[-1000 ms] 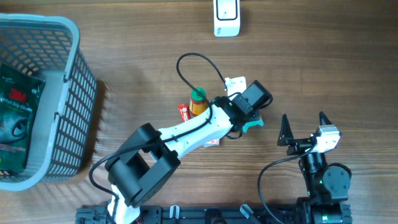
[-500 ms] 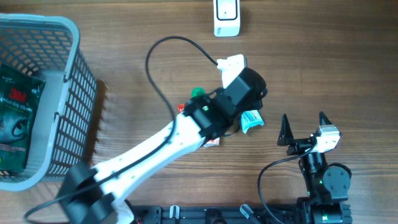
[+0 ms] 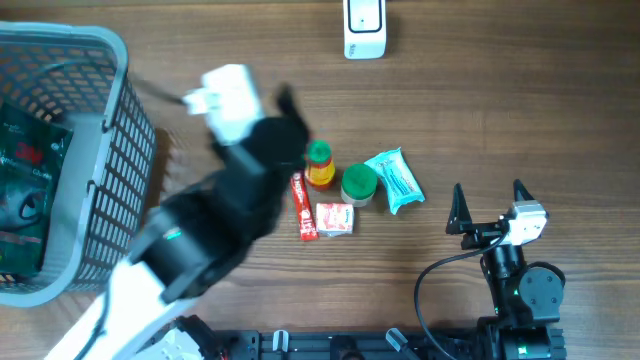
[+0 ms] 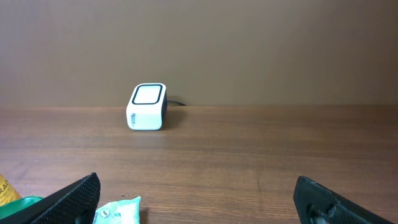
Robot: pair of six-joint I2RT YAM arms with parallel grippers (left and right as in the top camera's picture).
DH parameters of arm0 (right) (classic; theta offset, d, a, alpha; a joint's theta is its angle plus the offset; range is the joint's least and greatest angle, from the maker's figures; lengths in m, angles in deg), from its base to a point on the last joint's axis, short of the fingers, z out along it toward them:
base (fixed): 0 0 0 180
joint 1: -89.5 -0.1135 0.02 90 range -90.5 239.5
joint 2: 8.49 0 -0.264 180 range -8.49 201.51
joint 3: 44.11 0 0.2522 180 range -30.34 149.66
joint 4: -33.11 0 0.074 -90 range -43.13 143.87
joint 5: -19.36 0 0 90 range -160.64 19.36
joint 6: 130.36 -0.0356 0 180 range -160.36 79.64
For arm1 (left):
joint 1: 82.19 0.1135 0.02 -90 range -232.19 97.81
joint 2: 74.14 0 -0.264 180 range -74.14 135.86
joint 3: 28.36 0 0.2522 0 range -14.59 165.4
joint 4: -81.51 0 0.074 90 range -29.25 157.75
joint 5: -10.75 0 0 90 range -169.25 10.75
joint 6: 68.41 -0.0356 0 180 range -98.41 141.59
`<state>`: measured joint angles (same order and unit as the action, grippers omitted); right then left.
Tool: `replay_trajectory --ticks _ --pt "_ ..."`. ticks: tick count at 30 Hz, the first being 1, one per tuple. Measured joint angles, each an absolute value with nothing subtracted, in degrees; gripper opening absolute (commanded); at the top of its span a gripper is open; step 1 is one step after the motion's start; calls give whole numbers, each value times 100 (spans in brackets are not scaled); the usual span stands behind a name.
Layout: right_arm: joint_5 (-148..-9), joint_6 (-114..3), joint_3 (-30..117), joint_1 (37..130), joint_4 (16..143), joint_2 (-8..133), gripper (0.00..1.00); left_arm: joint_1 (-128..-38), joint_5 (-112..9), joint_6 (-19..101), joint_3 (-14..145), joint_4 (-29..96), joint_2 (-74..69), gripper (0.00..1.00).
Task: Scan the item barcode
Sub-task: 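Carry the light-blue pack with the left gripper and set it right of the jar, then reach the left gripper into the basket and grasp the green 3M gloves pack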
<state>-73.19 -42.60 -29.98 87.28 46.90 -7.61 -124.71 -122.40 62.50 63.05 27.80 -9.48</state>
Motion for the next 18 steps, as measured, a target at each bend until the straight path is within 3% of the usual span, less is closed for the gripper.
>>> replay_trajectory --ticks 3,7,18 --pt "-7319 -4260 -2998 8728 4690 -761 100 -11763 -12535 6245 6305 2721 -1363 92" --pt "-7319 -4260 -2998 8728 4690 -761 100 -10427 -12767 6243 6305 2699 -1807 99" --pt "-7319 -4260 -2998 8728 4692 -761 100 -6854 -12916 6221 6305 2448 -1558 100"
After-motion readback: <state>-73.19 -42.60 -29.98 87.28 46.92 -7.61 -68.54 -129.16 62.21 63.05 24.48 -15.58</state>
